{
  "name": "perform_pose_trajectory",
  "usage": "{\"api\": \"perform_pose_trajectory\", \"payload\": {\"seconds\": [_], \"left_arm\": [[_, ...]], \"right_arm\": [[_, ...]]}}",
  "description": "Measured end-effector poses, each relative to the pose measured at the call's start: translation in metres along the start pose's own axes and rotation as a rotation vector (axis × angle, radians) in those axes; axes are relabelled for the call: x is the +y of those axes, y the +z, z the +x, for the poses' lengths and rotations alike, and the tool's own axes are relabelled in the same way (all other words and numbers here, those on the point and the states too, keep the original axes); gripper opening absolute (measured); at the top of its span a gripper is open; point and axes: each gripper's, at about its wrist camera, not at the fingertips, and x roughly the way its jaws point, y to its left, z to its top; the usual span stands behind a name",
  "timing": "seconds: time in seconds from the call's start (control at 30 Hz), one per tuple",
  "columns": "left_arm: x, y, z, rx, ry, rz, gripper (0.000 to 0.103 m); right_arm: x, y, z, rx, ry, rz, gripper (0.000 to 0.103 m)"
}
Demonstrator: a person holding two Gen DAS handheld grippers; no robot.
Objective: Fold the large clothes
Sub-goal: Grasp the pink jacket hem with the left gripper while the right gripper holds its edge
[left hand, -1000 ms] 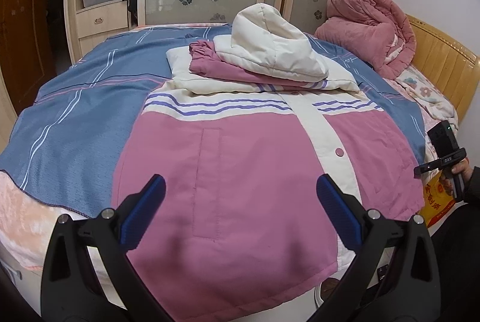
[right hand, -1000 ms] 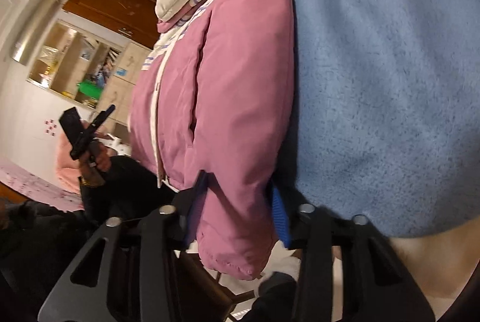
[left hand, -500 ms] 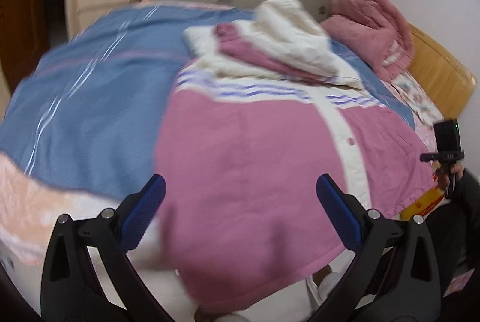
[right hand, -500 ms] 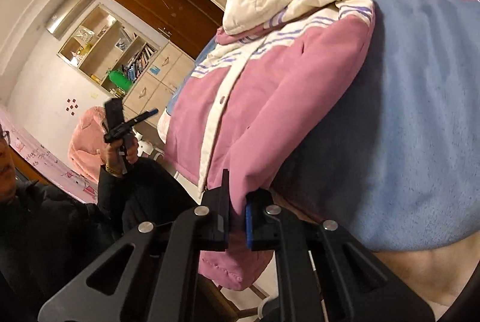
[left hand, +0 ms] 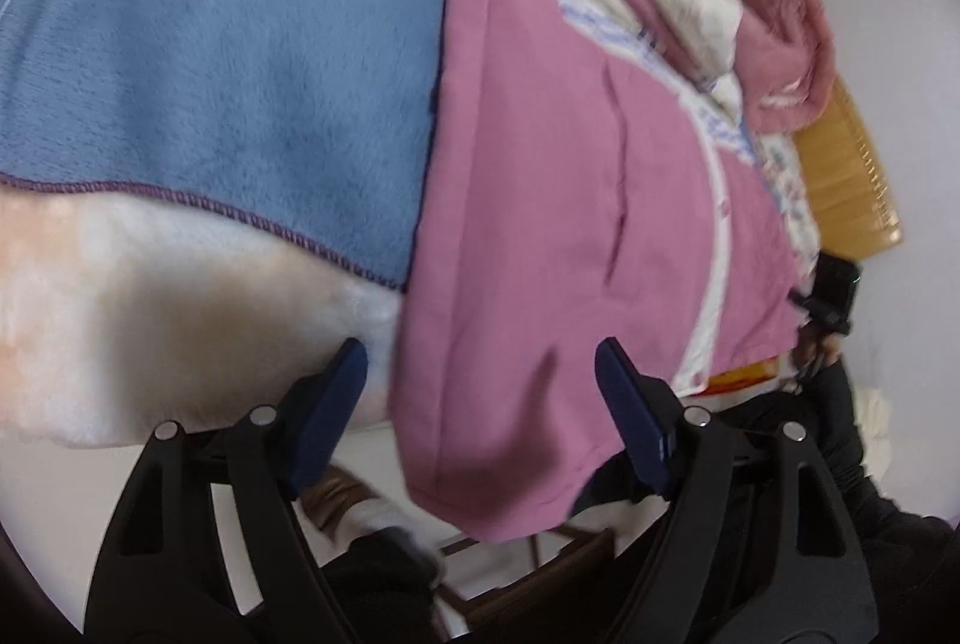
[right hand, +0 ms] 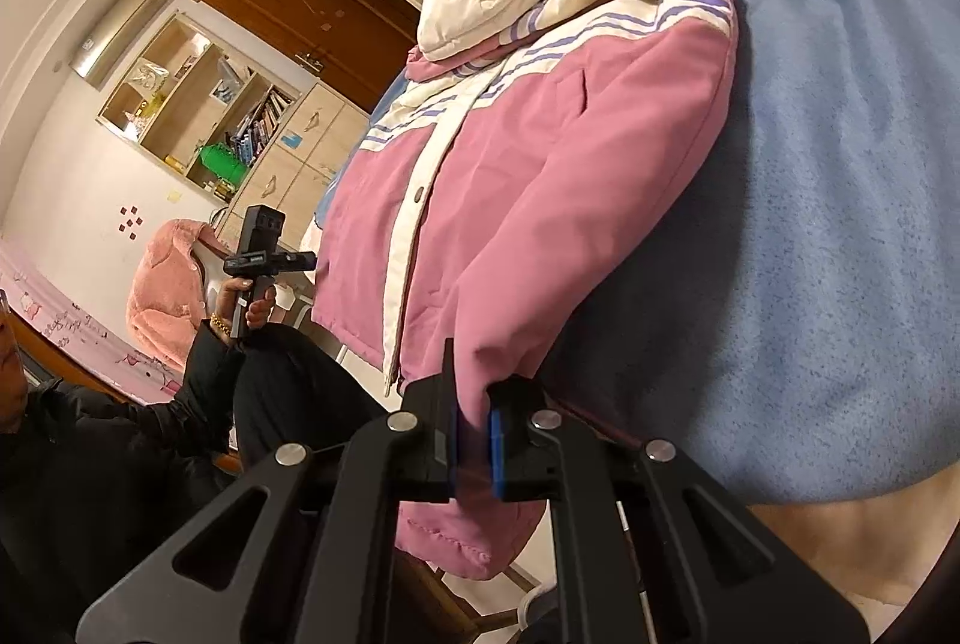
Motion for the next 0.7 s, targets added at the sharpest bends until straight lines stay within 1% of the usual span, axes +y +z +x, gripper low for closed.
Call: {"api": "perform_pose_trajectory", "payload": {"seconds": [0.1, 0.17, 0.2, 0.23, 0.27, 0.33, 0.43, 0.6, 0.67, 0.7], "left_arm": [[-0.008, -0.001, 0.008, 0.023, 0.025, 0.048, 0.077], [-0.012, -0.003, 0.012, 0.045, 0.022, 0.076, 0.070], [-0.015, -0.005, 0.015, 0.064, 0.009, 0.089, 0.064], [-0.018, -0.006, 0.016, 0.071, 0.015, 0.105, 0.063], [-0.018, -0.008, 0.015, 0.071, 0.015, 0.113, 0.062], [-0.018, -0.010, 0.015, 0.075, 0.005, 0.120, 0.049], [-0.017, -0.015, 0.011, 0.071, -0.009, 0.137, 0.041], [-0.022, -0.022, 0.002, 0.062, -0.016, 0.191, 0.037], [-0.022, -0.022, 0.000, 0.059, -0.014, 0.197, 0.037], [-0.023, -0.022, 0.001, 0.062, 0.006, 0.200, 0.037]], "right_arm": [[-0.002, -0.001, 0.001, 0.003, 0.002, 0.005, 0.008], [-0.002, 0.000, 0.003, 0.005, 0.005, 0.008, 0.008], [0.000, 0.003, 0.006, 0.006, 0.007, 0.008, 0.008], [0.000, 0.004, 0.007, 0.008, 0.008, 0.009, 0.008], [0.000, 0.005, 0.009, 0.012, 0.009, 0.009, 0.008], [0.000, 0.006, 0.011, 0.021, 0.006, 0.011, 0.008], [-0.002, 0.006, 0.014, 0.035, 0.005, 0.021, 0.008], [-0.004, 0.007, 0.019, 0.054, -0.006, 0.032, 0.010], [-0.007, 0.005, 0.022, 0.075, -0.040, 0.039, 0.011], [-0.009, 0.005, 0.024, 0.087, -0.061, 0.042, 0.014]]}}
